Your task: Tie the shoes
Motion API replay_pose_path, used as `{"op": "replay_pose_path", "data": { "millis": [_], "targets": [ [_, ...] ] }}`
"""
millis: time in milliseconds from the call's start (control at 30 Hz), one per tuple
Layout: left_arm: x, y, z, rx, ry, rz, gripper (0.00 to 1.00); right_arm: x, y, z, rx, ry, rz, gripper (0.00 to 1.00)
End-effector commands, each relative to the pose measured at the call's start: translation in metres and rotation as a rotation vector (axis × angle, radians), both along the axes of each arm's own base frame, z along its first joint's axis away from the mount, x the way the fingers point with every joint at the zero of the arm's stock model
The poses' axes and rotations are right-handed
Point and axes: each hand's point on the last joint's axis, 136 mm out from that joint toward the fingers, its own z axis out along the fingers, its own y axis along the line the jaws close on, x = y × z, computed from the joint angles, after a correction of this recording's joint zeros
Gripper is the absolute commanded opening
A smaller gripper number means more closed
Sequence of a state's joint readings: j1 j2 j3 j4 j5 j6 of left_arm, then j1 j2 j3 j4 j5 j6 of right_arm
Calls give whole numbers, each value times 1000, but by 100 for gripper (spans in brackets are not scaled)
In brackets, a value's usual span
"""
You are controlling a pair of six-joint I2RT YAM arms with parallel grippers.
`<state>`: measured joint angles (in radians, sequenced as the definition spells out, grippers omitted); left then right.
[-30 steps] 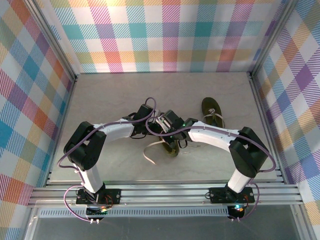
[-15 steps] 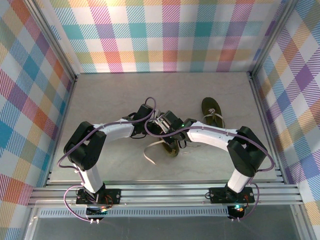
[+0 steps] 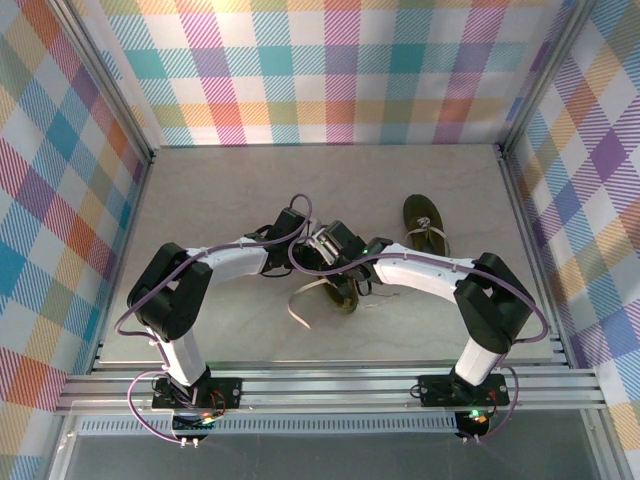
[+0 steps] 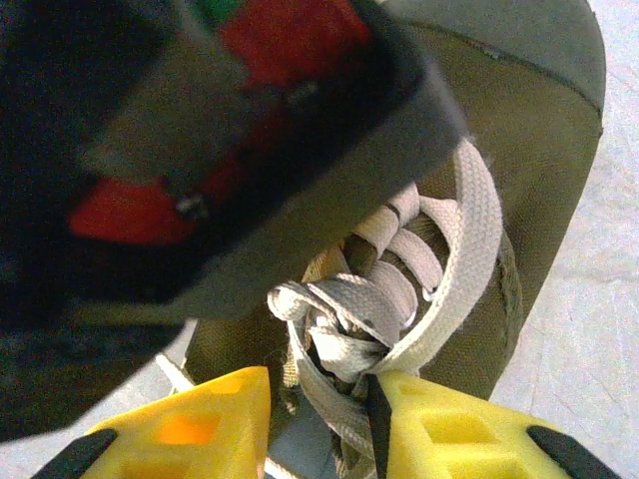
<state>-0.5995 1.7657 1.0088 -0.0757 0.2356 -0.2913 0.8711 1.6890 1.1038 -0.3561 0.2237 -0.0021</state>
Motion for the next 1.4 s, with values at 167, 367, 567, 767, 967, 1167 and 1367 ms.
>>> {"op": "replay_pose_path", "data": {
  "millis": [167, 367, 567, 767, 967, 1167, 1367],
  "targets": [
    [-1, -2, -4, -19, 12, -7, 0, 4, 7, 22, 45, -68, 11, 32],
    [-1, -2, -4, -20, 15, -6, 0, 5, 6, 21, 34, -78, 11, 33],
    [-1, -2, -4, -20, 15, -6, 0, 4, 6, 20, 23, -84, 15, 34],
    [-1, -2, -5, -19, 16, -6, 0, 0, 10, 35, 95, -113, 29, 34],
    [-1, -2, -5, -19, 15, -7, 0, 5, 0, 25, 21, -121, 6, 34],
    [-1, -2, -5, -18, 16, -8, 0, 9, -3, 10, -36, -107, -8, 34],
    [-1, -2, -5, -18, 16, -7, 0, 9, -3, 0, -63, -89, -4, 34]
  ]
}}
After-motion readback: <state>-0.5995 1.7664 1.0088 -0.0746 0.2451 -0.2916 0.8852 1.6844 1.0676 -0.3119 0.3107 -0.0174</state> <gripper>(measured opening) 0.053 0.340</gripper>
